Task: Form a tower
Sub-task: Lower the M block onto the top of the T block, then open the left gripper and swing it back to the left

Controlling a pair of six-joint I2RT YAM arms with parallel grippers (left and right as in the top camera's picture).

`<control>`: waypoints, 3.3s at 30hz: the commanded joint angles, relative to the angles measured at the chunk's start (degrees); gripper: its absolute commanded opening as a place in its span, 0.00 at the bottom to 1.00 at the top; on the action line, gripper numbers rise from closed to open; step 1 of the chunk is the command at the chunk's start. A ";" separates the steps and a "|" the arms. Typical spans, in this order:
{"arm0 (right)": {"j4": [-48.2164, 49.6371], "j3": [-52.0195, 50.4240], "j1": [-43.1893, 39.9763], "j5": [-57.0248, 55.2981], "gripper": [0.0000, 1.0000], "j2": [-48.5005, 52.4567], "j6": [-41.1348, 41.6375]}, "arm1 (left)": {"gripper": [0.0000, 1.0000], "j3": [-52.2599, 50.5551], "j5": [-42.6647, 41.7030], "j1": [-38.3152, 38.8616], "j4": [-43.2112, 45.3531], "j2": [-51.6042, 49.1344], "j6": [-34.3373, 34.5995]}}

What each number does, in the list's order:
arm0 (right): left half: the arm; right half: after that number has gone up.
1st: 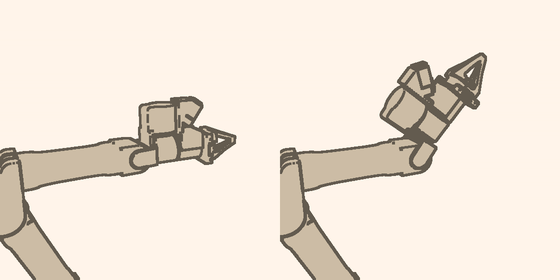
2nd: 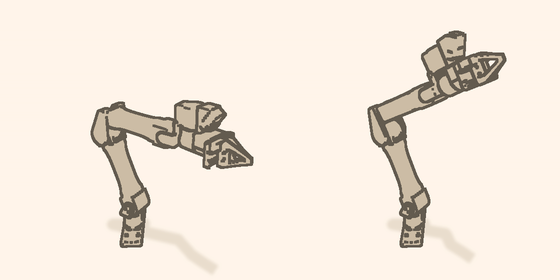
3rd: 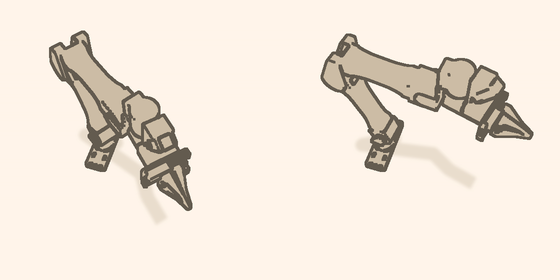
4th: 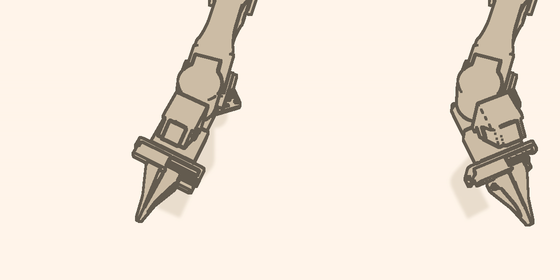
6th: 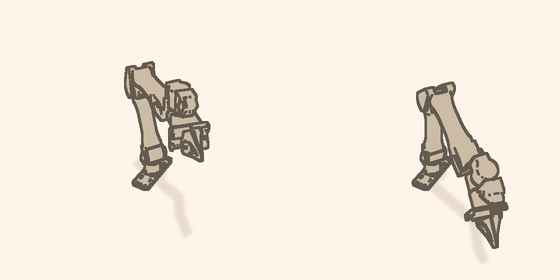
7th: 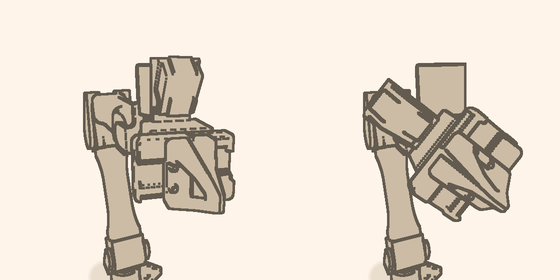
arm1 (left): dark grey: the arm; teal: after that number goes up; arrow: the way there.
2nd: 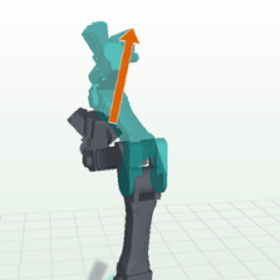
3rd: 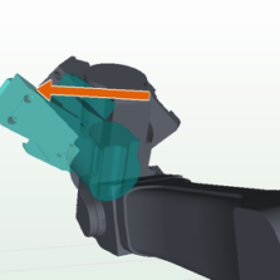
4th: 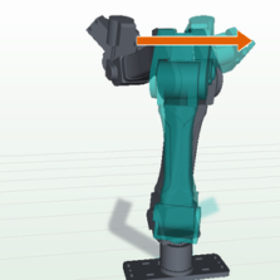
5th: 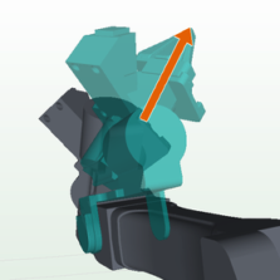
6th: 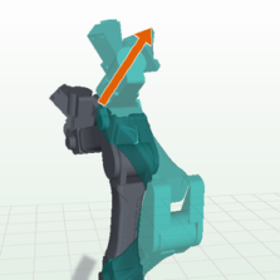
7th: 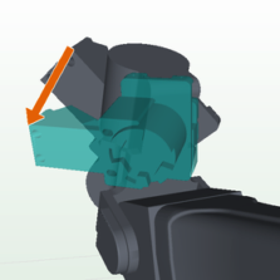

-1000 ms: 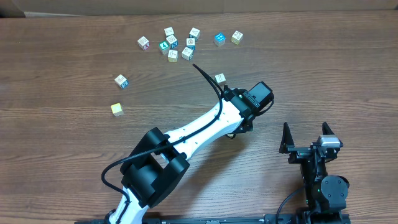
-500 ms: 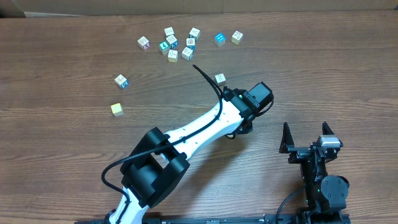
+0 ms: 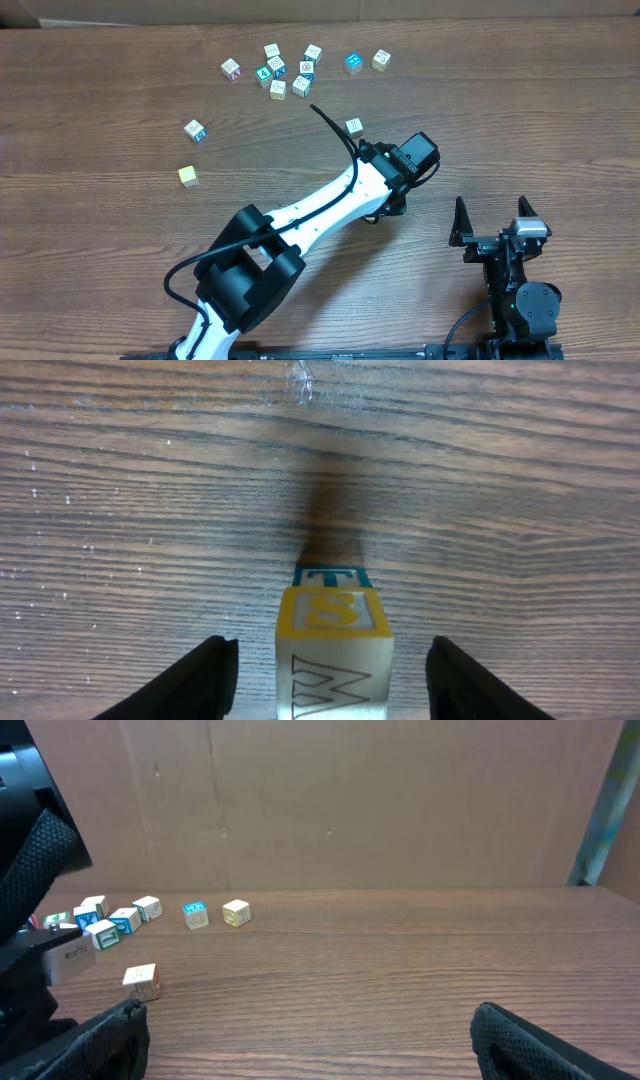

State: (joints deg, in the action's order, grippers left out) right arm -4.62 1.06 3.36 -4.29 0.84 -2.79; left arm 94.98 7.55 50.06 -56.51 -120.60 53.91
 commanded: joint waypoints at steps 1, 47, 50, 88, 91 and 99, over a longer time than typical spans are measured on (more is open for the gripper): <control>0.22 -0.61 -0.15 0.11 1.00 -0.68 -0.11 | 0.53 -0.09 -0.11 0.22 0.26 -2.64 -0.13; 0.22 -0.61 -0.15 0.11 1.00 -0.68 -0.11 | 0.42 -0.11 -0.09 0.28 1.11 -4.76 -0.15; 0.22 -0.61 -0.15 0.11 1.00 -0.68 -0.11 | 0.38 -0.11 -0.07 0.28 1.18 -4.76 -0.15; 0.22 -0.61 -0.15 0.11 1.00 -0.68 -0.11 | 0.76 9.66 1.03 -6.58 0.81 -3.67 -9.18; 0.22 -0.61 -0.15 0.11 1.00 -0.68 -0.11 | 0.87 11.89 1.01 -10.40 0.61 -3.67 -9.18; 0.22 -0.61 -0.15 0.11 1.00 -0.68 -0.11 | 1.00 12.41 1.03 -26.12 -5.40 -3.67 -11.58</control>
State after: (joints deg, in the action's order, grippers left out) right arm -4.62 1.06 3.36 -4.27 0.84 -2.79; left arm 106.45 7.60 29.54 -59.68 -123.92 45.36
